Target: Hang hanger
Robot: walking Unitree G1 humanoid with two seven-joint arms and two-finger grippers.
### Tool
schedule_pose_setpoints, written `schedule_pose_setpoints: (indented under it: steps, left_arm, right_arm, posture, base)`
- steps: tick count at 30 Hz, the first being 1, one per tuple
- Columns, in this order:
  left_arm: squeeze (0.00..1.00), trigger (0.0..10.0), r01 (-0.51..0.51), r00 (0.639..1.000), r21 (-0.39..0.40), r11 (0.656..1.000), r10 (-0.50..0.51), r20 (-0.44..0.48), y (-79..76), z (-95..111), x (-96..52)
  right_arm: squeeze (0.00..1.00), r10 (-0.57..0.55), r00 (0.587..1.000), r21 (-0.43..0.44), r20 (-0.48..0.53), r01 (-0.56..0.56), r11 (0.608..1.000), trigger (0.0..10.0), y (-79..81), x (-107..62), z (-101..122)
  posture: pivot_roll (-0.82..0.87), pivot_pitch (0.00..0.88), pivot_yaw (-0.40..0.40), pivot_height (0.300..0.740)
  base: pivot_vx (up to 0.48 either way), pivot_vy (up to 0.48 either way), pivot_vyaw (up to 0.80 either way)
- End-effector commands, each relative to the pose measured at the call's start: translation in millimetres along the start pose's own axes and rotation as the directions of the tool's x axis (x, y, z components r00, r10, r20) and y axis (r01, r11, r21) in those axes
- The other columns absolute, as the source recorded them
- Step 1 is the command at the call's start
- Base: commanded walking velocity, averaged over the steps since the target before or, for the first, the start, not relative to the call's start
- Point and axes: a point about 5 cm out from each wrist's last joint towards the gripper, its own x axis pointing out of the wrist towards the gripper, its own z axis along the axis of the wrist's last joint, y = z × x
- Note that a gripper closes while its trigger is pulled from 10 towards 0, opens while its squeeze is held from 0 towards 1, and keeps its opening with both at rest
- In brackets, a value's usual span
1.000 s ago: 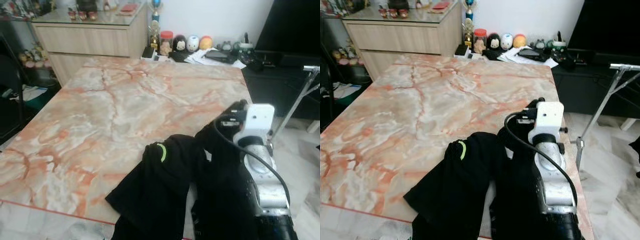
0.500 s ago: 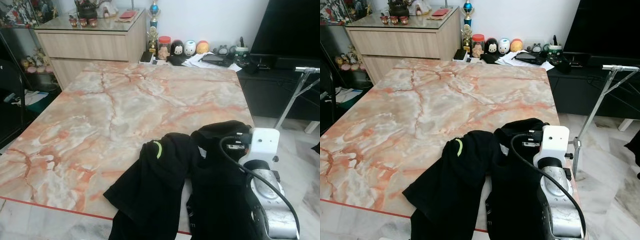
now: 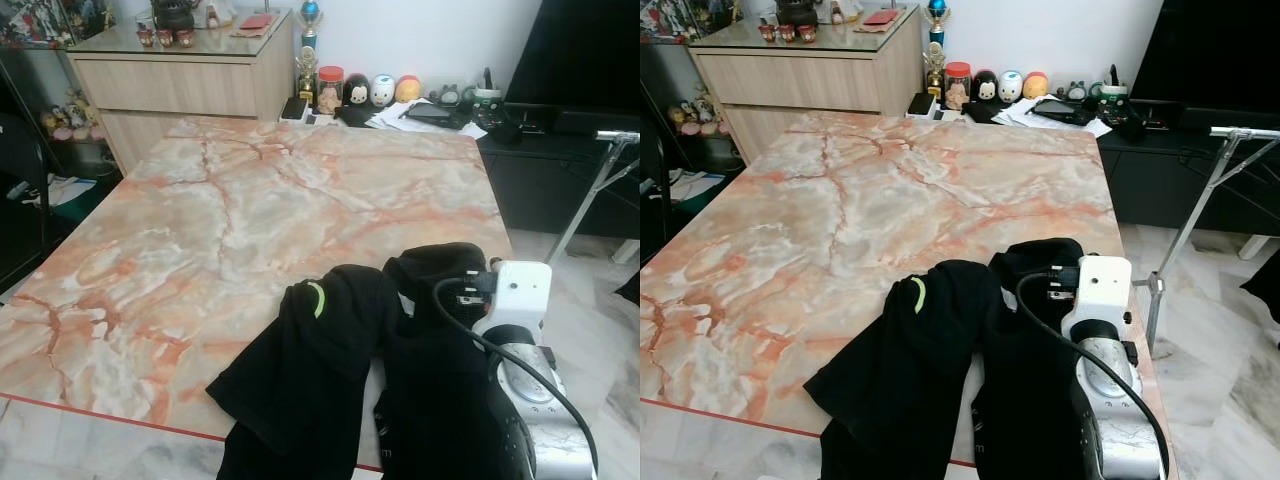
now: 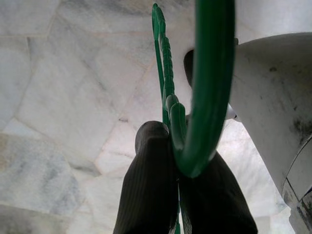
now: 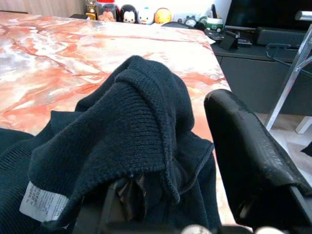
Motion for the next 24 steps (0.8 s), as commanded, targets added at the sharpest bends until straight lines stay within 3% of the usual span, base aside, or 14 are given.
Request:
schedule_pose_setpoints:
  steps: [1, 14, 15, 16, 17, 24]
  left_arm:
    - [0.00, 10.0, 0.003, 1.000, -0.002, 1.000, -0.003, -0.031, 1.1, -8.8, -1.2]
    - [0.00, 10.0, 0.007, 1.000, -0.012, 1.000, -0.007, -0.022, 0.2, -8.3, -1.1]
    - [0.00, 10.0, 0.007, 1.000, -0.013, 1.000, -0.007, -0.022, 0.2, -8.6, -1.2]
    - [0.00, 10.0, 0.007, 1.000, -0.013, 1.000, -0.007, -0.022, 0.2, -8.6, -1.2]
    - [0.00, 10.0, 0.007, 1.000, -0.014, 1.000, -0.007, -0.022, 0.3, -8.8, -1.2]
    - [0.00, 10.0, 0.004, 1.000, -0.017, 1.000, -0.005, -0.022, 0.7, -9.7, -1.4]
  right_arm:
    - [1.00, 0.010, 0.999, -0.010, 0.046, -0.010, 1.000, 10.0, 1.4, -0.7, 11.2]
    - [1.00, 0.024, 0.998, -0.032, 0.050, -0.023, 0.999, 10.0, 1.5, 0.6, 11.1]
    - [0.61, 0.024, 0.999, -0.042, 0.045, -0.023, 0.999, 10.0, 0.3, 1.0, 10.1]
    - [0.61, 0.024, 0.999, -0.042, 0.045, -0.023, 0.999, 10.0, 0.3, 1.0, 10.1]
    - [0.00, 0.023, 0.999, -0.045, 0.043, -0.021, 0.999, 10.0, -0.5, 1.2, 9.7]
    - [0.00, 0.024, 0.999, -0.056, 0.038, -0.022, 0.998, 10.0, -0.2, 1.6, 8.9]
  posture:
    - [-0.05, 0.000, -0.013, 0.740]
    - [-0.05, 0.000, -0.015, 0.740]
    - [-0.05, 0.000, -0.015, 0.740]
    - [-0.05, 0.000, -0.015, 0.740]
    - [-0.05, 0.000, -0.015, 0.740]
    - [-0.05, 0.000, -0.015, 0.740]
  base:
    - [0.000, 0.000, 0.00]
    - [-0.230, 0.000, 0.00]
    - [-0.270, 0.000, 0.00]
    - [-0.270, 0.000, 0.00]
    - [-0.274, 0.000, 0.00]
    - [-0.275, 0.000, 0.00]
